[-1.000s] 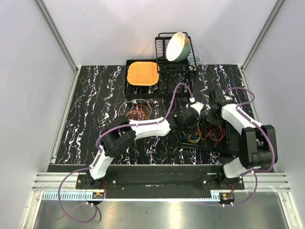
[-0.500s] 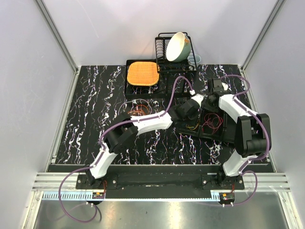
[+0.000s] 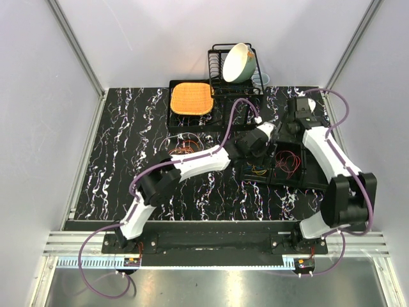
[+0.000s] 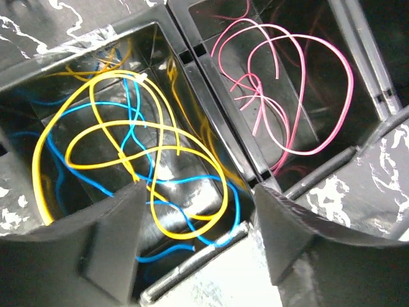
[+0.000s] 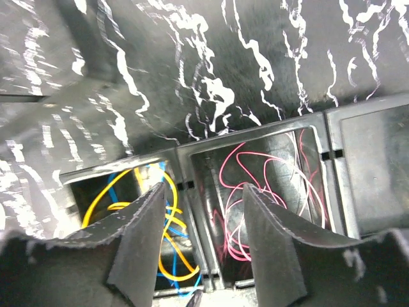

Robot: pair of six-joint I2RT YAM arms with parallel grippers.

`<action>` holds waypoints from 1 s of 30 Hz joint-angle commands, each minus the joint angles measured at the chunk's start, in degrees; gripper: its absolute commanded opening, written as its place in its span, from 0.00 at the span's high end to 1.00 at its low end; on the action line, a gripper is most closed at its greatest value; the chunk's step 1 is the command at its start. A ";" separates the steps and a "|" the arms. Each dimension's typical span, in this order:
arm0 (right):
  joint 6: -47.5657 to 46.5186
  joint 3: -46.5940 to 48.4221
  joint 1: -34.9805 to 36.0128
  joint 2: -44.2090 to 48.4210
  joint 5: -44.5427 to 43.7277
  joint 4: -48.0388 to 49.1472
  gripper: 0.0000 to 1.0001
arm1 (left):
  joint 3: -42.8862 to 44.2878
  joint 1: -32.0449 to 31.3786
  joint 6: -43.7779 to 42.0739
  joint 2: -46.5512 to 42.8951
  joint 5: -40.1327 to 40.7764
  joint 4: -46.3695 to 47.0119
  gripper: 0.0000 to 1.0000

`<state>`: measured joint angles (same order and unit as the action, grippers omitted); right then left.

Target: Untangle the cables

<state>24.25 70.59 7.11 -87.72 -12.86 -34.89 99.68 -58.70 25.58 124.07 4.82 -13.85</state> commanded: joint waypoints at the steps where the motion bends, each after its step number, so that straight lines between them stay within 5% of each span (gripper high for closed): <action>1: -0.52 2.71 0.00 6.06 0.55 -3.60 0.41 | 0.96 0.42 0.78 -10.50 2.73 -1.09 0.23; 9: 0.18 2.36 -0.08 13.10 1.52 -6.94 0.33 | -15.54 3.93 0.08 -27.19 17.40 -6.80 0.18; 15: 0.62 2.80 0.00 16.35 6.27 -8.44 0.30 | -27.24 12.45 2.01 -34.67 21.28 -9.80 0.20; 21: -0.52 2.54 0.09 18.38 7.32 -9.58 0.27 | -30.33 22.91 0.34 -33.20 24.43 -12.95 0.23; 30: -1.04 0.26 0.01 19.78 10.93 -9.32 0.26 | -28.31 26.26 0.96 -24.85 31.30 -16.12 0.27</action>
<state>24.23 71.37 7.14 -69.52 -4.36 -44.49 69.04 -33.82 26.57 95.61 30.89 -28.80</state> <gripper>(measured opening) 0.740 0.732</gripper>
